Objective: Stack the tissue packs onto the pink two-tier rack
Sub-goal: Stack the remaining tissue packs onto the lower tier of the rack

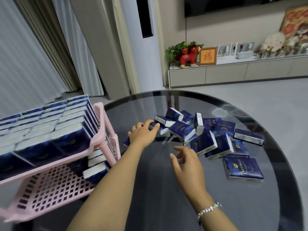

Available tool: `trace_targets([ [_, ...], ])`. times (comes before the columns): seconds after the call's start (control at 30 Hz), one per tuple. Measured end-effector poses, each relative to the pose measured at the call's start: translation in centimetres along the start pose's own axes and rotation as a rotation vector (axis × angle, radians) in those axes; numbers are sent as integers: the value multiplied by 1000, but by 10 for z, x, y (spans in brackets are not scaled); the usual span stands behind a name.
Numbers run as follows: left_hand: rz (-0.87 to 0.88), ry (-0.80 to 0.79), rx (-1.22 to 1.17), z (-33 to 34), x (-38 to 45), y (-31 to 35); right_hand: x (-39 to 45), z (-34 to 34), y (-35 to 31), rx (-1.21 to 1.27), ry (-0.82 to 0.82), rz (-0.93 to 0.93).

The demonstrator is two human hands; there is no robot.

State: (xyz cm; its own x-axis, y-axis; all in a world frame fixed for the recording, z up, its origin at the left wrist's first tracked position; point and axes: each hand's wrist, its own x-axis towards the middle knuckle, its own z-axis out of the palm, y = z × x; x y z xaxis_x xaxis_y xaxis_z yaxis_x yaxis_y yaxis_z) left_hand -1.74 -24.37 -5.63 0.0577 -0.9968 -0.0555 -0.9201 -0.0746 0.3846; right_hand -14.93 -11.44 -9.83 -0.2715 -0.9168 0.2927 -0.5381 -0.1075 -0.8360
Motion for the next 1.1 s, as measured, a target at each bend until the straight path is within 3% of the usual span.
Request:
trace_targets([
  [0.3,-11,10,-89,12,-62,19,-4,-9,-7,123,116,52],
  [0.47,-8,13,-130,21,-111,29,-7,-20,-6,106,71,72],
  [0.63,-29,15,-129,19,-154,22,-17,-34,-13,-90,-146,54],
  [0.77,-41,-14,-158,13,-182,8,-35,-44,-18,-60,-271,103],
  [0.97,-118,-102,-266,-3,-214,-12,-54,-42,-25,-205,-469,76],
  [1.1,-96,-171,-363,-15,-226,-38,-66,-41,-24,-216,-472,53],
])
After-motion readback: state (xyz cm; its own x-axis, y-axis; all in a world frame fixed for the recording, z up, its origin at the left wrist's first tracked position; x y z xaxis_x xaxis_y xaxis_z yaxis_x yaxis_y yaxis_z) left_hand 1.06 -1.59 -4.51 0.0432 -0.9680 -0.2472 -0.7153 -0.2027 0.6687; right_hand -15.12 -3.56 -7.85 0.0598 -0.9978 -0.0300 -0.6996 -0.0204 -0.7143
